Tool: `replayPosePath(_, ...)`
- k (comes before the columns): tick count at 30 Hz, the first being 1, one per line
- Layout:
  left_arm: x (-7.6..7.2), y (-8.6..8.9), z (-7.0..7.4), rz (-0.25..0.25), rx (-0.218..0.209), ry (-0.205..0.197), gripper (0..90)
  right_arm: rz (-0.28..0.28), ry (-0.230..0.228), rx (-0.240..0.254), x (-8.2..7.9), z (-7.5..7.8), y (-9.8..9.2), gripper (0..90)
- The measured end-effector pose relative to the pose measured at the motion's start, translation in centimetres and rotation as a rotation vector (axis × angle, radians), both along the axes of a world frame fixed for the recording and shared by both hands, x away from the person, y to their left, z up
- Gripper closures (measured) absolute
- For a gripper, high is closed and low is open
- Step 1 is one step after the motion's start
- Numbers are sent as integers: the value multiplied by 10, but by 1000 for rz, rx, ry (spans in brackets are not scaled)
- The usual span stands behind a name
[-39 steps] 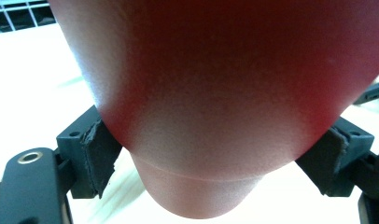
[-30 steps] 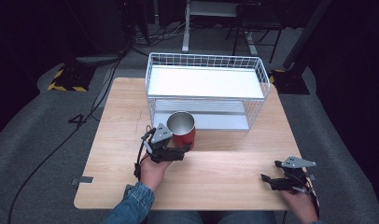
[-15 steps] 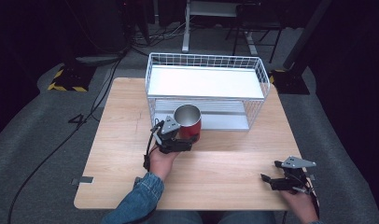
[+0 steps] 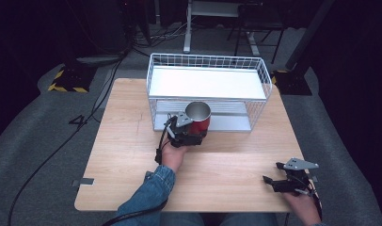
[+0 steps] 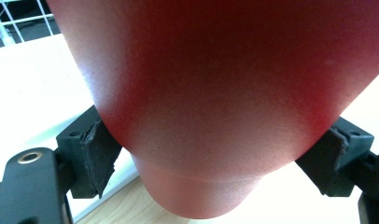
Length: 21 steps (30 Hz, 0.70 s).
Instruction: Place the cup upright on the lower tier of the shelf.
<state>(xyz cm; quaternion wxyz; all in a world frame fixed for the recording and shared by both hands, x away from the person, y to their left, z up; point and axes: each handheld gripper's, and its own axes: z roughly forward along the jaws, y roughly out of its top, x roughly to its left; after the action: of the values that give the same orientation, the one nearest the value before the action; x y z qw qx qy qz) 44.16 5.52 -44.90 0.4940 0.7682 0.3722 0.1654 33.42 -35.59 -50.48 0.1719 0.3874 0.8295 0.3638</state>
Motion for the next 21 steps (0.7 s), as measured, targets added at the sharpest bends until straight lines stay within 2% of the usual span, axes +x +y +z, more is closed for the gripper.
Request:
replayPosePath(4, 7, -4, -2, 5, 13, -3, 167, 0, 0, 0, 0, 0, 0, 146)
replayPosePath(8, 16, -8, -4, 17, 9, -3, 167, 0, 0, 0, 0, 0, 0, 146)
replayPosePath(21, 41, -23, -15, 93, 33, -30, 167, 4, 1, 0, 0, 0, 0, 146)
